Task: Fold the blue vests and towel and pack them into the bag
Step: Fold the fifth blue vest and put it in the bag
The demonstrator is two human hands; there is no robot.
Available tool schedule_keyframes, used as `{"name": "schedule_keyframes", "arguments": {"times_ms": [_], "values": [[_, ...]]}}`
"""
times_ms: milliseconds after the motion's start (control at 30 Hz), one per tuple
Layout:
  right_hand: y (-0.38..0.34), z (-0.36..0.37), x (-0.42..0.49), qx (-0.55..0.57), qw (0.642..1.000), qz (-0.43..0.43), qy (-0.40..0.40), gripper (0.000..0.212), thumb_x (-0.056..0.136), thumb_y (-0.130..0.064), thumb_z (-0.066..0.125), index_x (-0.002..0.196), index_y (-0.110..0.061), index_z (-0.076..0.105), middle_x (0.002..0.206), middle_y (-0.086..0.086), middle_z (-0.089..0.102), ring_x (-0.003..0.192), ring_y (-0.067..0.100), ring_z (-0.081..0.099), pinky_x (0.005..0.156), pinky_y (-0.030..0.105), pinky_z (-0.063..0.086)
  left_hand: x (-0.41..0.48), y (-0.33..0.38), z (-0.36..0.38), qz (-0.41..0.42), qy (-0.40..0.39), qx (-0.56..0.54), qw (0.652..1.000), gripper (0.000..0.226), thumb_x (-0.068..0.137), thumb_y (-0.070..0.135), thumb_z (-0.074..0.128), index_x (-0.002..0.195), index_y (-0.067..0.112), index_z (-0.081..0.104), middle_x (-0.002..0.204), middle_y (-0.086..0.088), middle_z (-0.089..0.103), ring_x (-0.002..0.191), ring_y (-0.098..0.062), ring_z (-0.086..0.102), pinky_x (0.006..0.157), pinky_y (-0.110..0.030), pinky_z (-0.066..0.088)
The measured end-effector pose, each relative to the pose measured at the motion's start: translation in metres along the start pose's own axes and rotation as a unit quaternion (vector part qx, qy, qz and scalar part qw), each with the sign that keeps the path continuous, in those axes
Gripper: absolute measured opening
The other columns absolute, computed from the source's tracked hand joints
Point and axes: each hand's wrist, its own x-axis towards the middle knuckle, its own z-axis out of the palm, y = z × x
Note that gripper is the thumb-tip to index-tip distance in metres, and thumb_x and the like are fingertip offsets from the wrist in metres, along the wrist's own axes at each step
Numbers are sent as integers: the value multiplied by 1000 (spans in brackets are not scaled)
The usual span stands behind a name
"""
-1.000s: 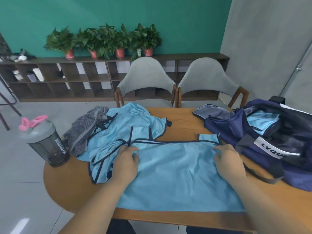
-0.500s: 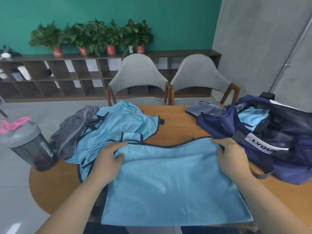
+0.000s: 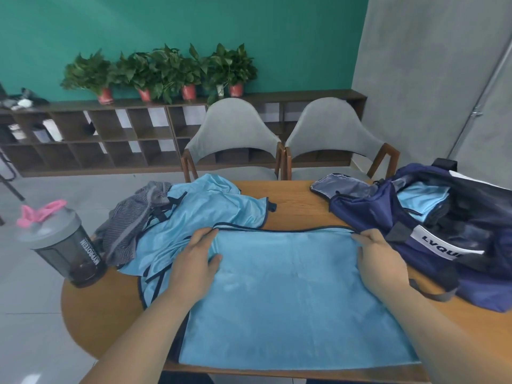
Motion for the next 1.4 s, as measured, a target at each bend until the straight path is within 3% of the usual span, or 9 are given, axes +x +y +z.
{"name": "schedule_keyframes", "arguments": {"times_ms": [200,300,400,467,533,667,900,1100,1400], "values": [[-16,-12,0,-109,991,-11,-72,52,95,-12,50,144,-27,51,139,2,35,99,30,60,75,39,54,18,9,3,-29,-94,144,985,64,103,45,59,160,24,38,163,10,22,127,-21,57,98,-41,52],[-34,-15,-9,-219,975,-21,-25,59,91,-13,52,149,-23,47,149,12,35,121,34,47,93,44,50,8,28,7,-31,-6,215,976,71,99,42,65,161,23,36,167,-9,18,141,-34,36,111,-46,42],[-73,-2,-24,-159,981,-109,35,60,89,-18,59,148,-16,55,157,19,42,138,42,44,101,53,48,-9,68,31,42,16,184,982,66,104,40,54,163,21,33,172,-13,18,156,-39,18,125,-53,22],[-97,19,-36,-68,982,-168,-45,59,101,-43,42,156,-23,46,168,12,30,153,38,30,118,53,35,-21,88,57,63,-52,145,986,63,107,48,39,165,23,30,174,-9,16,160,-35,12,129,-51,11],[-103,35,-41,-33,979,-154,-125,79,95,-68,9,163,-32,29,174,3,15,160,29,13,128,46,16,-27,86,71,20,-113,149,982,70,106,61,24,168,28,16,176,-5,2,162,-30,-3,131,-49,-2],[-64,36,-22,-63,991,-67,-97,89,87,-78,-4,163,-39,22,174,-1,11,160,27,8,129,45,12,-12,48,56,-61,-154,186,968,80,100,76,3,168,34,-3,174,2,-21,158,-20,-27,129,-44,-15],[-51,25,-11,-77,991,-24,-108,75,98,-74,9,164,-40,15,174,9,7,160,30,6,129,48,12,0,47,45,-31,-158,178,971,80,102,74,6,168,30,-3,173,1,-23,156,-21,-30,129,-46,-12],[-102,20,-77,4,989,-126,-80,78,100,-64,6,164,-24,27,175,4,7,162,25,1,130,47,7,-55,97,49,10,-156,130,979,65,110,56,14,168,30,2,175,3,-14,160,-19,-21,130,-45,-11],[-67,28,-90,-42,992,-89,-79,82,96,-76,9,164,-34,24,174,2,12,161,26,7,129,47,13,-69,47,38,-34,-179,189,965,79,99,77,2,167,38,-8,172,12,-23,158,-11,-25,130,-46,-11]]}}
